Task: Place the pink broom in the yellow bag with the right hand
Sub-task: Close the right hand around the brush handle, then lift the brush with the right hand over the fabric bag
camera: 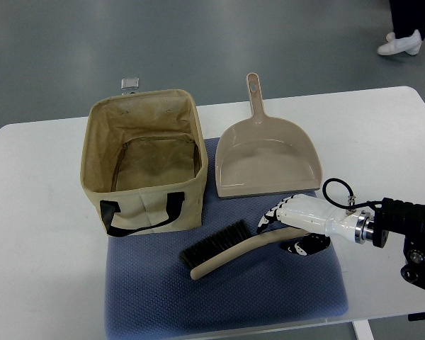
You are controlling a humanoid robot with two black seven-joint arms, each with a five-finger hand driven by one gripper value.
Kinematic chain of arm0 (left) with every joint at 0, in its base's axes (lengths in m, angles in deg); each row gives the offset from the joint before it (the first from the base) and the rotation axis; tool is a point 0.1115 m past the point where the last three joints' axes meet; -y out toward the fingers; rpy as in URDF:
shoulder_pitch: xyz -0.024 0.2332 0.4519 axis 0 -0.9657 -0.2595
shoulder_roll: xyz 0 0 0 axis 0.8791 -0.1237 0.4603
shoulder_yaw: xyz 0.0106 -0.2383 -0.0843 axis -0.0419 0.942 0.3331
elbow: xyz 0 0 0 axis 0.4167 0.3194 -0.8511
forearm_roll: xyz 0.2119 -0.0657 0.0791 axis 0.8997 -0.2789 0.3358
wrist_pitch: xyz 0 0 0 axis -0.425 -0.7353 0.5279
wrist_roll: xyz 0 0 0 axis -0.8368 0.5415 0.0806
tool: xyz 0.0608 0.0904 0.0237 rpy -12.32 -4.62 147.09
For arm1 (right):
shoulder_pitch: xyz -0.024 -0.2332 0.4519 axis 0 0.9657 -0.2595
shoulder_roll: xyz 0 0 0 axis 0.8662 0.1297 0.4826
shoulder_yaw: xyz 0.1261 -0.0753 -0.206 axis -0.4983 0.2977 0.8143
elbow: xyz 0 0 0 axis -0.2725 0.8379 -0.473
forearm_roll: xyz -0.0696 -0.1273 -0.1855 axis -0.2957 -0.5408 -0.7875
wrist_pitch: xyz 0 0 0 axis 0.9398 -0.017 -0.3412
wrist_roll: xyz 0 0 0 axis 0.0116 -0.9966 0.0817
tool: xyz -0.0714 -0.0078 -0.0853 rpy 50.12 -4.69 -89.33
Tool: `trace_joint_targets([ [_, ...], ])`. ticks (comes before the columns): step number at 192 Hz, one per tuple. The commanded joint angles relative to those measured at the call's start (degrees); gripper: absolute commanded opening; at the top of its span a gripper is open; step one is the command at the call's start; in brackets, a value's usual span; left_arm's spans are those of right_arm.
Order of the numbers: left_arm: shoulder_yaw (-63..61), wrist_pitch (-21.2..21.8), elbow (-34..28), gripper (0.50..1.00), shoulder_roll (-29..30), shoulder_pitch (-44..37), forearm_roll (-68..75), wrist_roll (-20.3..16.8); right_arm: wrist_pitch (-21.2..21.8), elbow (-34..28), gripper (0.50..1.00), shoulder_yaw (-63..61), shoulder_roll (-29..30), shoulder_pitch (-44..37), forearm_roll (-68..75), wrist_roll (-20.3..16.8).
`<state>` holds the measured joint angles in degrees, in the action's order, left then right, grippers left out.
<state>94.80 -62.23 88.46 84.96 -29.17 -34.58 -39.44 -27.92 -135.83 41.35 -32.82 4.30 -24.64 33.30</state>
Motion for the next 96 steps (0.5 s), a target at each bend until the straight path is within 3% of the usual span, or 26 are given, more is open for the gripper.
trace_joint_targets([
  [1,0.00,0.00,-0.01,1.000,0.00,0.00,0.00,-0.01,-1.07,0.61,0.674,0.49,0.80,0.02,-0.86,-0.08],
  [31,0.00,0.00,-0.01,1.000,0.00,0.00,0.00,-0.01,-1.33,1.31,0.611,0.49,0.98,0.10,-1.56,-0.08],
  [47,0.00,0.00,0.08,1.000,0.00,0.00,0.00,-0.01,-1.33,1.40,0.556,0.49,0.98,0.10,-1.65,-0.08],
  [56,0.00,0.00,-0.01,1.000,0.00,0.00,0.00,-0.01,-1.51,1.48,0.500,0.49,0.98,0.10,-1.83,-0.08],
  [96,0.00,0.00,-0.01,1.000,0.00,0.00,0.00,-0.01,-4.06,2.01,0.500,0.05,0.63,0.02,-1.65,-0.08],
])
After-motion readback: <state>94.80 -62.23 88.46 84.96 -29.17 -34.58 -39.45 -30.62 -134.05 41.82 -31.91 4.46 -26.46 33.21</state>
